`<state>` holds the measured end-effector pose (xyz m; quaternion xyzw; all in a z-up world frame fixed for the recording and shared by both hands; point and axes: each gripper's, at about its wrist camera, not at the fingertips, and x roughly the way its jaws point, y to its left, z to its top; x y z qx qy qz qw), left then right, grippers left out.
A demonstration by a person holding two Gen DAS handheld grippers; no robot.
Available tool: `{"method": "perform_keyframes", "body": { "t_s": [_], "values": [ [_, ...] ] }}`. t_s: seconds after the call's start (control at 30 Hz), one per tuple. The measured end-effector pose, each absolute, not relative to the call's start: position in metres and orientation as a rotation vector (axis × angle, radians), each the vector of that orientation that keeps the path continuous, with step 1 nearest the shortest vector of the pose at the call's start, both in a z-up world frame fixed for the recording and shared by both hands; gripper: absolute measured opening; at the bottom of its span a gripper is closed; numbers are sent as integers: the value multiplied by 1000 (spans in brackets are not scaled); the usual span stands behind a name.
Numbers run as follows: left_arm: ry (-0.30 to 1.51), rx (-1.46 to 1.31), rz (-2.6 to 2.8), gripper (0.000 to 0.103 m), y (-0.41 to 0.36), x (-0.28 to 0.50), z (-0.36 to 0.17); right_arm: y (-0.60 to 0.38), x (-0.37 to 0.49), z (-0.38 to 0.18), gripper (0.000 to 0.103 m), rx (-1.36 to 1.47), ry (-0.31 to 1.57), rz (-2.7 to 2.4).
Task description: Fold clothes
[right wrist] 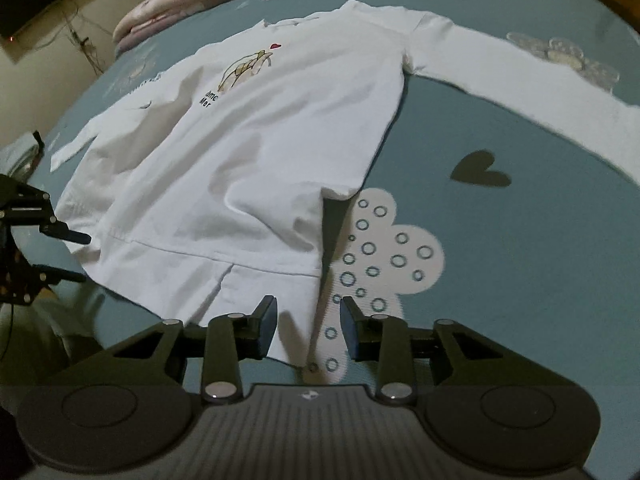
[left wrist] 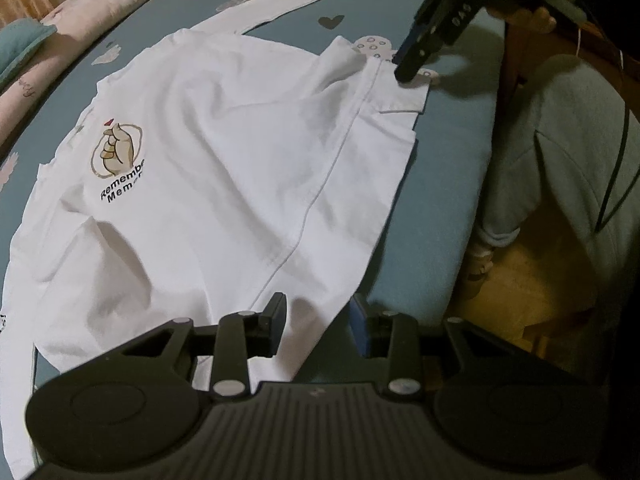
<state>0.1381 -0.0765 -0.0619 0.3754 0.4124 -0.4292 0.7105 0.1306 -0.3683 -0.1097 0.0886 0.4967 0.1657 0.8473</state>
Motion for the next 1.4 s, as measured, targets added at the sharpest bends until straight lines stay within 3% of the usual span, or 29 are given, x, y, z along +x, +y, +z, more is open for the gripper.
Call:
{"method": "perform_keyframes", "body": {
  "t_s": [0.03,0.07,0.1,0.13,0.53,0.63,0.7,1.0,1.27,1.4],
  "values": [
    [917,833,-945,36,-76,139,-62,-365,130,-111,39,183,1042,354],
    [920,832,-938,37,-76,139,-63,-361,130,-111,32,166,1041,359],
    [923,830,-934,37,-75,140,-62,-356,129,-111,8,143,1050,363],
    [925,825,-933,37,-74,140,-62,-352,128,-110,3,120,1063,367],
    [916,794,-922,40,-64,134,-53,-346,102,-82,2,15,1122,395],
    [926,752,-900,40,-56,138,-45,-345,104,-89,9,9,1158,367],
    [938,702,-869,40,-44,145,-37,-344,103,-90,14,-4,1156,353],
    [1001,291,-563,39,57,206,-1,-342,96,-64,20,-35,1051,349],
    [1104,159,-425,39,100,235,-54,-326,100,-63,20,-35,1036,380],
    [1120,65,-400,39,113,242,-79,-321,102,-59,25,-33,1026,385]
  ]
}}
